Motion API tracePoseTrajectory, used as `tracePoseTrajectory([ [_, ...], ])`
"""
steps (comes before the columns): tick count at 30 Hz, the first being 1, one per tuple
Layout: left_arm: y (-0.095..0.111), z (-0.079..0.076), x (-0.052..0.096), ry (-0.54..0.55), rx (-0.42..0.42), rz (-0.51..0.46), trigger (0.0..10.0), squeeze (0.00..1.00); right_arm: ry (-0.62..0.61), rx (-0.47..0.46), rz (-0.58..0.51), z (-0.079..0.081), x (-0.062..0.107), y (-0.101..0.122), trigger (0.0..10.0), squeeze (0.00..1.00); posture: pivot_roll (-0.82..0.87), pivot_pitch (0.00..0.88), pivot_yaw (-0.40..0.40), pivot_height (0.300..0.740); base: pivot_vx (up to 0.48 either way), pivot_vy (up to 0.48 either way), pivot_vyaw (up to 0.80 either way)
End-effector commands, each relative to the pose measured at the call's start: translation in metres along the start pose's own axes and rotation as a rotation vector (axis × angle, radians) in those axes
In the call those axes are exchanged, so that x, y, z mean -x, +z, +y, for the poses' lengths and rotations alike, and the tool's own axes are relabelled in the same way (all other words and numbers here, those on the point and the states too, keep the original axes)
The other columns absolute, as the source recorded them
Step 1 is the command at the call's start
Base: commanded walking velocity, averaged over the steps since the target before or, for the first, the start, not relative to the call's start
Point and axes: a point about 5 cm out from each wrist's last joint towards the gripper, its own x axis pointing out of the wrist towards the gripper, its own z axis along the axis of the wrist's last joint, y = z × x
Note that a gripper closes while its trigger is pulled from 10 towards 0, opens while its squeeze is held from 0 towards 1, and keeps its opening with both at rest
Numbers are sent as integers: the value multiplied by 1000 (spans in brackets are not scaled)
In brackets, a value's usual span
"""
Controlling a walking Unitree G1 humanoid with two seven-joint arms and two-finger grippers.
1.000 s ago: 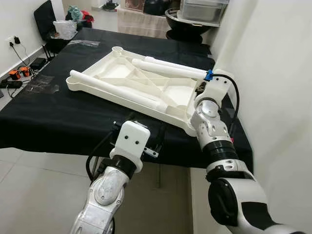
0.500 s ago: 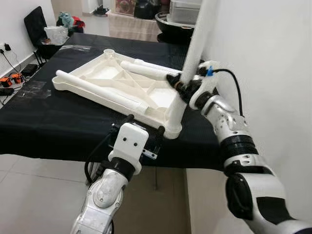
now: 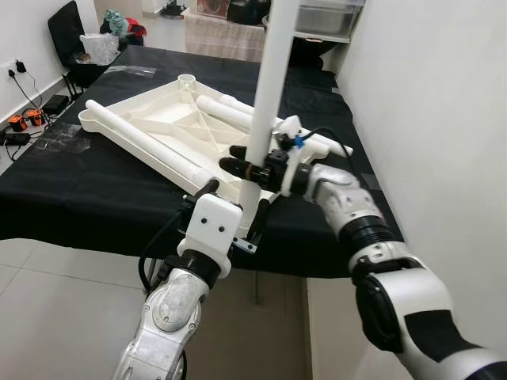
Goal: Building children table
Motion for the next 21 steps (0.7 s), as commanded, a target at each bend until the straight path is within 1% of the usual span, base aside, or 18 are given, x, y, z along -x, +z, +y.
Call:
tracePoseTrajectory([
  [1, -2, 0, 0, 3, -4, 13, 10000, 0, -177, -8, 18, -17, 7, 2, 0, 0, 100, 53, -140, 740, 0, 0, 0],
  [2, -2, 0, 0, 3, -4, 13, 10000, 0, -177, -8, 18, -17, 7, 2, 0, 0, 100, 53, -140, 740, 0, 0, 0],
  [3, -2, 0, 0, 3, -3, 12, 10000, 0, -300, -43, 19, -26, 11, 3, 0, 0, 97, 54, -139, 740, 0, 0, 0],
  [4, -2, 0, 0, 2, -3, 12, 10000, 0, -453, -38, 21, -36, 17, 4, 0, 0, 93, 54, -137, 740, 0, 0, 0],
  [5, -2, 0, 0, 2, -3, 12, 10000, 0, -554, -32, 22, -43, 21, 4, 0, 0, 93, 54, -137, 740, 0, 0, 0],
  [6, -2, 0, 0, 2, -3, 12, 10000, 0, -554, -32, 22, -43, 21, 4, 0, 0, 93, 54, -137, 740, 0, 0, 0],
  [7, -2, 0, 0, 0, -2, 12, 10000, 0, -805, -43, 46, -58, 38, -2, 0, 0, 88, 53, -134, 740, 0, 0, 0],
  [8, -2, 0, 0, 0, -2, 12, 10000, 0, -805, -43, 46, -58, 38, -2, 0, 0, 88, 53, -134, 740, 0, 0, 0],
  [10, -2, -2, -1, -4, 2, 11, 10000, 0, -1173, -67, 54, -73, 67, -12, 0, 0, 88, 52, -132, 740, 0, 0, 0],
  [11, -2, -2, -1, -4, 2, 11, 10000, 0, -1173, -67, 54, -73, 67, -12, 0, 0, 88, 52, -132, 740, 0, 0, 0],
  [12, -2, -2, -1, -6, 3, 10, 10000, 0, -1307, -70, 33, -72, 76, -15, 0, 0, 88, 52, -132, 740, 0, 0, 0],
  [13, -2, -2, -1, -6, 3, 10, 10000, 0, -1307, -70, 33, -72, 76, -15, 0, 0, 88, 52, -132, 740, 0, 0, 0],
  [15, -2, -2, -1, -7, 3, 10, 10000, 0, -1399, -78, -10, -64, 79, -16, 0, 0, 88, 52, -132, 740, 0, 0, 0],
  [16, -3, -2, -1, -5, 3, 11, 10000, 0, -1379, -70, -29, -57, 73, -14, 784, 0, 88, 52, -132, 740, 0, 0, 0],
  [17, -3, -2, -1, -4, 2, 12, 10000, 0, -1342, -82, -55, -51, 67, -14, 8510, 0, 88, 52, -132, 740, 0, 0, 0],
  [19, -3, -2, 0, -4, 2, 13, 10000, 0, -1316, -91, -74, -47, 63, -13, 8510, 0, 88, 52, -132, 740, 0, 0, 0],
  [20, -3, -2, 0, -5, 2, 13, 10000, 0, -1210, -71, -130, -36, 51, -12, 10000, 0, 88, 49, -132, 740, 0, 0, 0],
  [21, -3, -2, 0, -6, 2, 14, 10000, 0, -1096, -49, -175, -26, 40, -11, 10000, 0, 90, 47, -131, 740, 0, 0, 0],
])
